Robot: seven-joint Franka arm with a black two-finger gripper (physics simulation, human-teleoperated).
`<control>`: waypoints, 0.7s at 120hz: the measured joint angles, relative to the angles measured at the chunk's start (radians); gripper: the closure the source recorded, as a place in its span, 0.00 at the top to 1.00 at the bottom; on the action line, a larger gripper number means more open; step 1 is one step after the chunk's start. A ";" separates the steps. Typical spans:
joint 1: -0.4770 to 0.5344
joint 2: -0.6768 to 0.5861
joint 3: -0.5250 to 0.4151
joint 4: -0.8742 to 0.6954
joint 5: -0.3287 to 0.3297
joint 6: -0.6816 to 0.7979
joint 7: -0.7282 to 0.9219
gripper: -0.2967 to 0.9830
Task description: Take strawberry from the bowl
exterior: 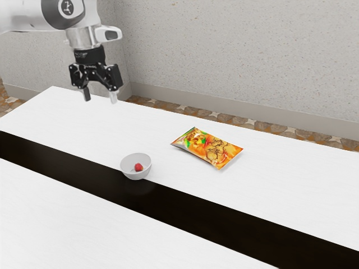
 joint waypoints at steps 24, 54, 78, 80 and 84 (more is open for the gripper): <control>0.005 0.119 0.000 0.077 -0.004 0.045 -0.009 0.77; -0.086 0.309 0.185 0.065 -0.182 0.131 -0.064 0.75; -0.138 0.331 0.223 -0.028 -0.311 0.230 -0.144 0.66; -0.139 0.334 0.220 -0.028 -0.317 0.236 -0.152 0.65; -0.140 0.343 0.216 -0.028 -0.329 0.250 -0.166 0.64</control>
